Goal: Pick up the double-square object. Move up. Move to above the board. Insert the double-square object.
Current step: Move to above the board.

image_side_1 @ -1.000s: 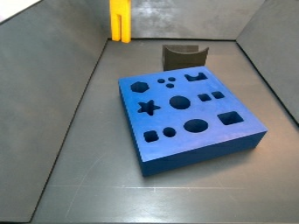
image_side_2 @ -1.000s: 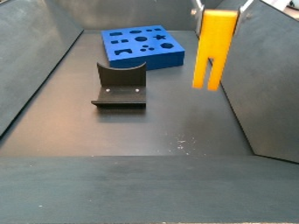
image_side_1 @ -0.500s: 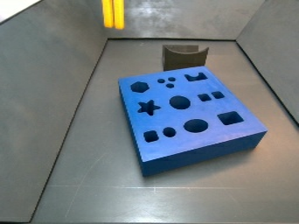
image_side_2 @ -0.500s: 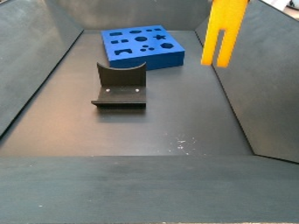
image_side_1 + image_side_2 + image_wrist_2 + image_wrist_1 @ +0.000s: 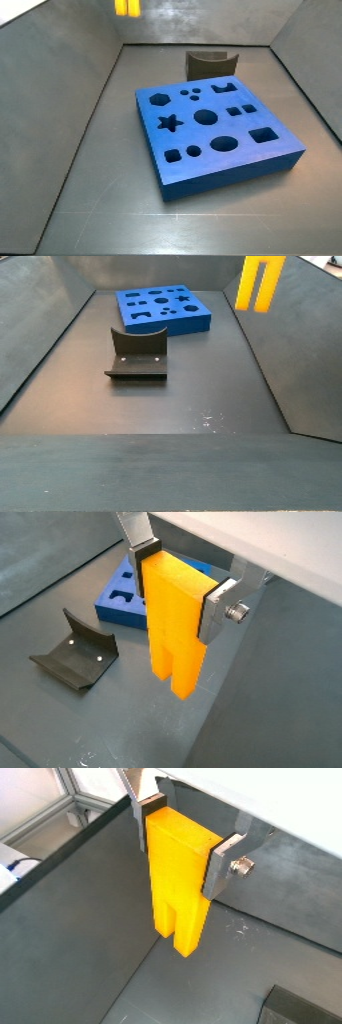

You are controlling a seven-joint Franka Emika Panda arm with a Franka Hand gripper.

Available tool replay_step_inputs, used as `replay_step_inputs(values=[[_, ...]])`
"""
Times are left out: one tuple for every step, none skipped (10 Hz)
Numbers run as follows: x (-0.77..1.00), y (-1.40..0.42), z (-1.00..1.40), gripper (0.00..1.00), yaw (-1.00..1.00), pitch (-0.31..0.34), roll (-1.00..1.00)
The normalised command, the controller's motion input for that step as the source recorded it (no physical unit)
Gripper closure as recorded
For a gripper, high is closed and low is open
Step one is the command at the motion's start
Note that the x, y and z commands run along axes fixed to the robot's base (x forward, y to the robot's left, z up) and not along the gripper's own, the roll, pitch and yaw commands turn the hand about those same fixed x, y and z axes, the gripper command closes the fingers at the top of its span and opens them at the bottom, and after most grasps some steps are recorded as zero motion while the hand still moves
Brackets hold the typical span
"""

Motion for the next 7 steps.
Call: replay_step_inputs(values=[[0.33, -1.0, 0.18, 1.0, 0.88, 0.118, 0.23], [0.34, -1.0, 0.16, 1.0, 0.79, 0.111, 0.23], [0.35, -1.0, 0.16, 1.0, 0.57, 0.121, 0.18], [0.35, -1.0, 0.16, 1.0, 0.41, 0.124, 0.11], [0.36, -1.0, 0.17, 1.0, 0.16, 0.128, 0.04], [0.37, -1.0, 0.17, 1.0, 0.06, 0.124, 0.01], [0.38, -1.0, 0.17, 1.0, 0.02, 0.124, 0.0]])
